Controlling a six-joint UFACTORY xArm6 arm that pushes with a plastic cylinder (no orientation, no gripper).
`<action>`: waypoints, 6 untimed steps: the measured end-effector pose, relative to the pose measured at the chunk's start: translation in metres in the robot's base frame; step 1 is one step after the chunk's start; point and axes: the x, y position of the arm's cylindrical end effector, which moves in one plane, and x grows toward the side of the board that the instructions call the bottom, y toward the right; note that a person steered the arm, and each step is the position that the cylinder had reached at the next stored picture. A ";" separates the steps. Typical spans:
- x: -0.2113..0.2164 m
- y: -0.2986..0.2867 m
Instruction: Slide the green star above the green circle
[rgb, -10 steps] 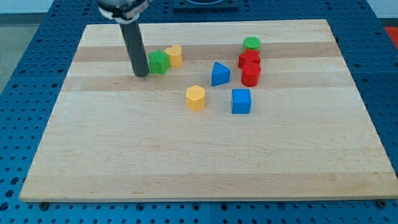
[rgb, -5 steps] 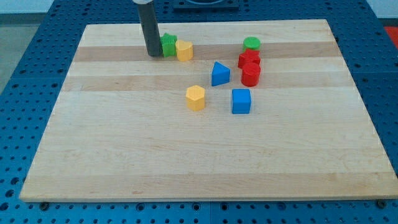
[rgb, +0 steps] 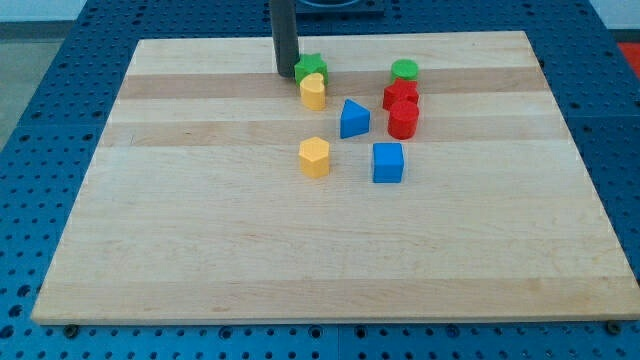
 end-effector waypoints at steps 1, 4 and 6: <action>0.023 0.000; 0.012 0.072; 0.000 0.060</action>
